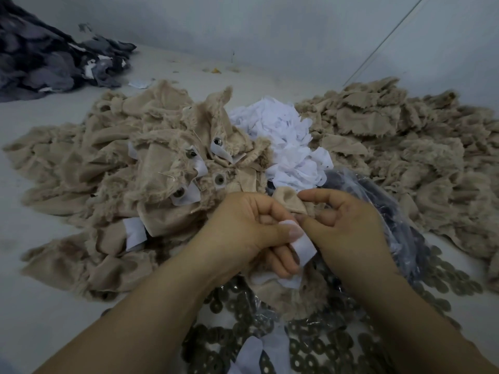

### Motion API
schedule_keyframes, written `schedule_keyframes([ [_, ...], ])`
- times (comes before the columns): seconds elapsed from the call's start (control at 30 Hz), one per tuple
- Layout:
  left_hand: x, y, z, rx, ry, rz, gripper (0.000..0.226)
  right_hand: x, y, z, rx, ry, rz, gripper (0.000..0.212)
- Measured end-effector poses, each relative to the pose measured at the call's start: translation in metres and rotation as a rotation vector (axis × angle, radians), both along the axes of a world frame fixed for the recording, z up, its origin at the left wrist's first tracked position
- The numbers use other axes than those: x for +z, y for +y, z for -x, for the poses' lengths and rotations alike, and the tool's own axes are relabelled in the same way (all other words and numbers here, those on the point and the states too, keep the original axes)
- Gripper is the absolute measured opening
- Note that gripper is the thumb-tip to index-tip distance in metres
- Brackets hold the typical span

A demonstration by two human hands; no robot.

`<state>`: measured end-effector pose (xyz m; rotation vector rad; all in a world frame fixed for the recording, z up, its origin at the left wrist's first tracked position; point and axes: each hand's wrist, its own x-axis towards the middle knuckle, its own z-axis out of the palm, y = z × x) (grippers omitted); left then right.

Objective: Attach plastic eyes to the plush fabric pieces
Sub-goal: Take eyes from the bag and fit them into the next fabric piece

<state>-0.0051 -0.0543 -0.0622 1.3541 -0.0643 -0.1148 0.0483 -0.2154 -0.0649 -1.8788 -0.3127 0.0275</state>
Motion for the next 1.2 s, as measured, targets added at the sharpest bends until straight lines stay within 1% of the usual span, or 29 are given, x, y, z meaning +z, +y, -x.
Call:
schedule_keyframes([
  [0.13, -0.005, -0.007, 0.0, 0.271, -0.15, -0.245, 0.012, 0.001, 0.002, 0.003, 0.026, 0.072, -0.079, 0.027],
  [0.23, -0.007, -0.008, -0.002, 0.347, -0.232, -0.281, 0.009, -0.001, 0.003, 0.003, 0.028, 0.085, -0.084, 0.025],
  [0.33, -0.011, -0.009, -0.002, 0.396, -0.28, -0.298, 0.011, -0.002, 0.002, 0.004, 0.046, 0.136, -0.15, 0.024],
  [0.4, -0.013, -0.008, -0.002, 0.413, -0.284, -0.304, 0.013, -0.003, 0.003, 0.004, 0.05, 0.175, -0.197, 0.024],
  [0.53, -0.015, -0.008, -0.002, 0.424, -0.253, -0.252, 0.013, -0.006, 0.006, 0.005, 0.029, 0.22, -0.275, 0.021],
  [0.77, -0.018, -0.006, -0.003, 0.412, -0.24, -0.245, 0.01, -0.006, 0.008, 0.007, 0.004, 0.247, -0.299, 0.017],
  [0.87, -0.019, -0.005, -0.003, 0.439, -0.19, -0.198, 0.008, -0.005, 0.009, 0.011, -0.001, 0.192, -0.255, 0.013],
  [0.93, -0.021, -0.005, -0.003, 0.459, -0.164, -0.189, 0.011, -0.004, 0.011, 0.014, 0.001, 0.128, -0.216, 0.014],
  [1.03, -0.022, -0.005, -0.003, 0.435, -0.155, -0.172, 0.012, -0.004, 0.011, 0.015, -0.004, 0.059, -0.178, 0.016],
  [1.13, -0.022, -0.005, -0.002, 0.434, -0.177, -0.153, 0.013, -0.003, 0.012, 0.015, 0.021, 0.045, -0.201, 0.017],
  [1.2, -0.022, -0.004, -0.002, 0.434, -0.187, -0.167, 0.014, -0.002, 0.013, 0.016, 0.035, 0.068, -0.261, 0.014],
])
